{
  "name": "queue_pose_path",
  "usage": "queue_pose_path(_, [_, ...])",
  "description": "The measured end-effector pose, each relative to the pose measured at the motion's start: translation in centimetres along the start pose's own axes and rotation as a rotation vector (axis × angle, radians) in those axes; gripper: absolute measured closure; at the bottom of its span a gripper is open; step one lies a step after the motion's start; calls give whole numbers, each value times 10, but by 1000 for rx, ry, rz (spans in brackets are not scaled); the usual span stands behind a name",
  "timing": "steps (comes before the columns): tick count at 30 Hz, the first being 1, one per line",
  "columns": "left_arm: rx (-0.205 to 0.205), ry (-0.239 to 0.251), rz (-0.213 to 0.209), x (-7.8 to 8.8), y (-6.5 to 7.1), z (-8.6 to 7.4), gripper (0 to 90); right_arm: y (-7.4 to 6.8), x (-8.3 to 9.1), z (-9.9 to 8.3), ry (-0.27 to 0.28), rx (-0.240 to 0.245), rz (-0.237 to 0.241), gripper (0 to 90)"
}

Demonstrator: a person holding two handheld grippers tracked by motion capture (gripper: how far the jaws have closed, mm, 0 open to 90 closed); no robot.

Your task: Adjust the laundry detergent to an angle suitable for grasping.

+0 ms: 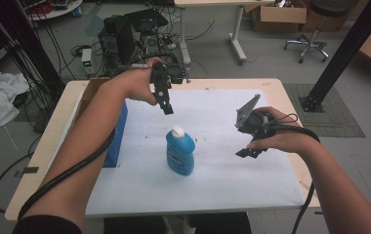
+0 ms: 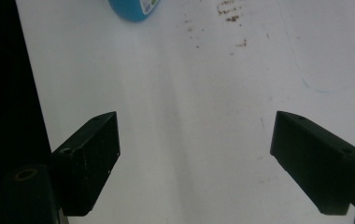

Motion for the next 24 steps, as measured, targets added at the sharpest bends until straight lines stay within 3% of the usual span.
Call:
queue_pose_path(9, [14, -8, 5, 6, 6, -12, 1, -14, -12, 6, 106, 28, 37, 156])
queue_pose_path(16, [25, -15, 16, 11, 8, -22, 1, -25, -19, 13, 225, 44, 23, 153])
queue_pose_path(24, [29, -18, 14, 13, 9, -29, 1, -34, -26, 23, 302, 51, -16, 152])
Point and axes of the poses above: each handheld gripper's, and its own axes: x roughly backward along the jaws, z roughly out of its top, y roughly to its right, the point moved 4 cm from there along -x, roughly forward along the jaws, and after that the axes turned 11 degrees about z, right-handed, at the moved point
